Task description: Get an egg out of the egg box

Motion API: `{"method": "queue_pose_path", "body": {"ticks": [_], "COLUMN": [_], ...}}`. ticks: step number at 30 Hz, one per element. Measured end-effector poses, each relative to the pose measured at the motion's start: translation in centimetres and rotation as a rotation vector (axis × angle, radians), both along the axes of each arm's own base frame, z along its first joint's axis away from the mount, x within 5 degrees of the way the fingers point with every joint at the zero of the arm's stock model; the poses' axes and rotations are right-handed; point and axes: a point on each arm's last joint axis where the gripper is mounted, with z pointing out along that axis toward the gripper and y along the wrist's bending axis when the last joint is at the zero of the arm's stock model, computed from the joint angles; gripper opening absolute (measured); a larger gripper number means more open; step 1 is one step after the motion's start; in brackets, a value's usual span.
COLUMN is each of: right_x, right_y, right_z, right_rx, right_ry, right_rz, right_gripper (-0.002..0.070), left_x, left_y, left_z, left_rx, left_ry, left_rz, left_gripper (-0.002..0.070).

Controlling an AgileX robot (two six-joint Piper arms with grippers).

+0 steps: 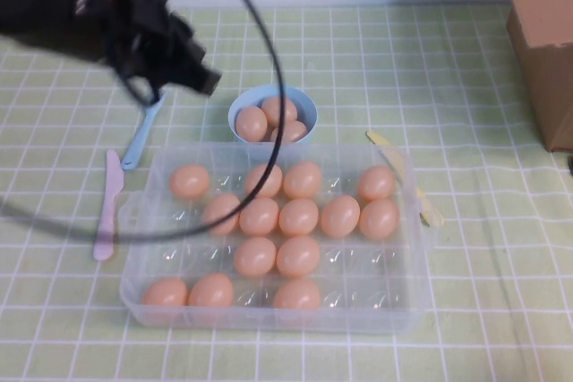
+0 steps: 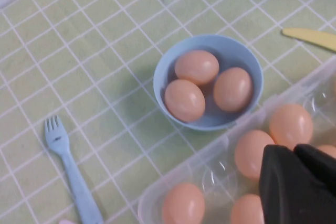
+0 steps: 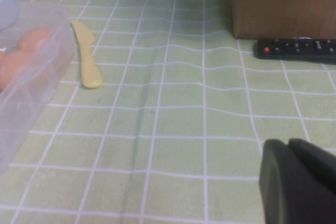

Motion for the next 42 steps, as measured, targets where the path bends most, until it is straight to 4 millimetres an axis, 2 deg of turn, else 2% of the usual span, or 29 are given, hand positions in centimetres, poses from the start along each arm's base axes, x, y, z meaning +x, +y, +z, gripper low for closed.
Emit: {"method": "queue_pose_path", "body": {"ticks": [1,3,8,13,16,21,28,37,42], "right_x": [0.0,0.0,0.0,0.0,0.0,0.0,0.0,0.0,0.0], "right_y": [0.0,0.0,0.0,0.0,0.0,0.0,0.0,0.0,0.0], "right_z": [0.0,0.0,0.0,0.0,0.0,0.0,0.0,0.0,0.0], "right_rx": [0.0,0.0,0.0,0.0,0.0,0.0,0.0,0.0,0.002], "right_ry": [0.0,0.0,0.0,0.0,0.0,0.0,0.0,0.0,0.0], "right_rz": [0.0,0.0,0.0,0.0,0.0,0.0,0.0,0.0,0.0], "right_gripper": [-0.0017,-0.0017,-0.0017,-0.0017,-0.0017,-0.0017,-0.0017,-0.0017,-0.0017], "left_x": [-1.7,-4.0,-9.8,-16.0,-19.1,-22.8,-25.2,-25.2,-25.1], "left_y": [0.8,1.8,4.4,6.9,8.3,10.0,11.2,12.0,12.3], "left_z": [0.3,0.0,-1.5,-2.9,-4.2,-5.8,-7.7,-11.6,-13.4], "left_rx": [-0.012,-0.023,-0.064,-0.229,-0.284,-0.339,-0.382,-0.477,-0.407], "left_ry": [-0.021,-0.036,-0.088,-0.205,-0.271,-0.38,-0.473,-0.669,-0.787], "left_rz": [0.003,0.007,0.02,0.051,0.062,0.06,0.06,0.136,0.141], "left_gripper": [0.0001,0.0,-0.0002,-0.0002,-0.0003,-0.0003,-0.0003,-0.0003,-0.0003]}}
